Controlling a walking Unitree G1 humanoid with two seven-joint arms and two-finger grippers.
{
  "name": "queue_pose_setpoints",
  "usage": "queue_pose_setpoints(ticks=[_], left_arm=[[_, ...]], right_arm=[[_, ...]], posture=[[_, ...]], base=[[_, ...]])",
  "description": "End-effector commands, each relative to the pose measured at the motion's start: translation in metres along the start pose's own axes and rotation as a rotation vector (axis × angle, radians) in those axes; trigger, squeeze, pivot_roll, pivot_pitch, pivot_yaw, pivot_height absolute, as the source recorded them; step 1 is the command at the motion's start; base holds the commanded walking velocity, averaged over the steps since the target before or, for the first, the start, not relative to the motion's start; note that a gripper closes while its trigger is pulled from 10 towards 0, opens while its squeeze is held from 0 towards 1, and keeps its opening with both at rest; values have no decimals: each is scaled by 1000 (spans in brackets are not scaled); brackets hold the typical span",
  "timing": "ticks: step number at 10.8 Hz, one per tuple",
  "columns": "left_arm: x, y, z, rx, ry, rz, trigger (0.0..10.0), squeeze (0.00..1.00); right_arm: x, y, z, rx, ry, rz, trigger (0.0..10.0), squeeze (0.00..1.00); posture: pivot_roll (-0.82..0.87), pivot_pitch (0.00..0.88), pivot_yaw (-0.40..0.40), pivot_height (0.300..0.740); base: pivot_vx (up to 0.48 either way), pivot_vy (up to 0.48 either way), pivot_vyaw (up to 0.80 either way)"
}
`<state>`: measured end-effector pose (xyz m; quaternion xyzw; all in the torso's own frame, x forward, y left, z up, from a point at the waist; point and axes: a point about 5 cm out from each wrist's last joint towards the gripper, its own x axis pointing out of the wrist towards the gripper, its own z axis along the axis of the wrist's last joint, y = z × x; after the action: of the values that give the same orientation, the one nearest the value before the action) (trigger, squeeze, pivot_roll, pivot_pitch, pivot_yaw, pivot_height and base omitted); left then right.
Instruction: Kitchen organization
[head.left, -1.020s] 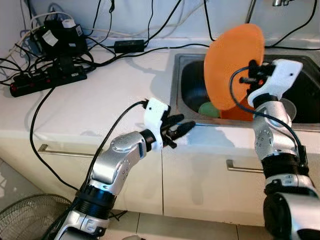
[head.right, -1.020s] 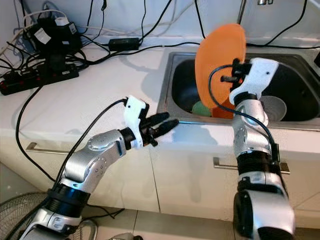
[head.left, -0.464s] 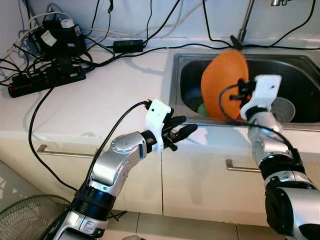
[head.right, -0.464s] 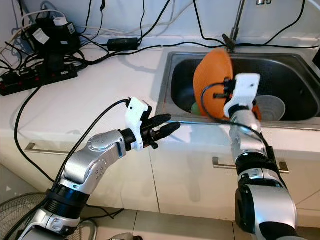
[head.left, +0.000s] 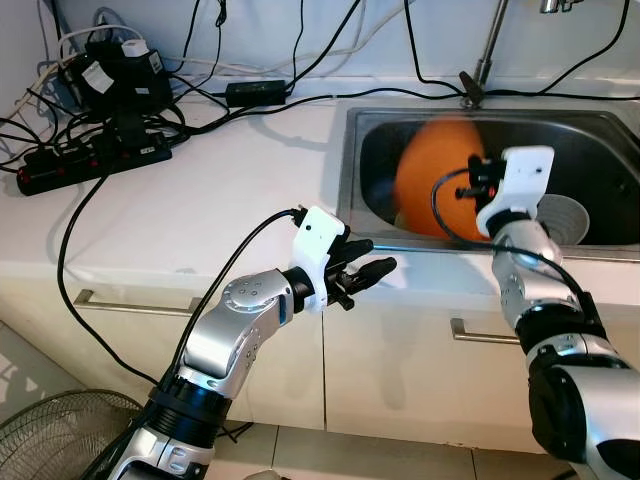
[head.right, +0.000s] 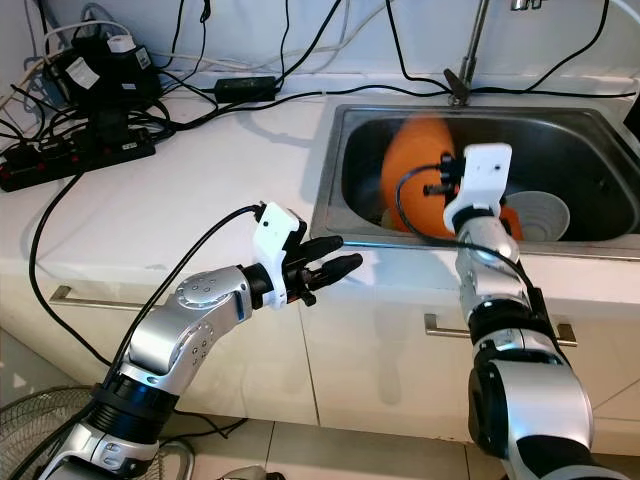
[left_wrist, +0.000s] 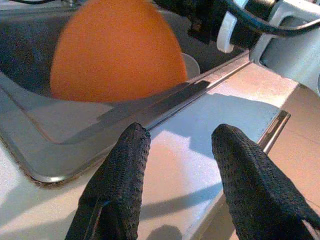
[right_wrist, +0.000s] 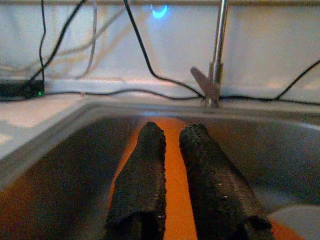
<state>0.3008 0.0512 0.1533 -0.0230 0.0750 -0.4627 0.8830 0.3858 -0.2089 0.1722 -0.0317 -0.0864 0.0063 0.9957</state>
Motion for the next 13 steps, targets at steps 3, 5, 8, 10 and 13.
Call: queue_pose_setpoints(ticks=[3, 5, 8, 10, 13], left_arm=[[-1, -3, 4, 32, -11, -17, 10000, 0], [-2, -2, 3, 31, -16, -1, 10000, 0], [-2, 16, 18, 67, -132, 171, 10000, 0], [-7, 36, 33, 114, -238, 365, 10000, 0], [-26, 62, 44, 245, -334, 703, 10000, 0]], right_arm=[[2, 6, 3, -1, -16, 27, 10000, 729], [3, 6, 4, 3, -31, 23, 10000, 0], [7, 5, 33, 36, -185, -7, 10000, 0], [2, 10, 48, 38, -283, -5, 10000, 0], [-32, 30, 41, 42, -333, 28, 10000, 0]], posture=[[48, 0, 57, 740], [48, 0, 57, 740], [38, 0, 57, 740], [26, 0, 58, 740], [15, 0, 55, 740]], base=[[0, 0, 0], [0, 0, 0], [0, 0, 0], [0, 0, 0], [0, 0, 0]])
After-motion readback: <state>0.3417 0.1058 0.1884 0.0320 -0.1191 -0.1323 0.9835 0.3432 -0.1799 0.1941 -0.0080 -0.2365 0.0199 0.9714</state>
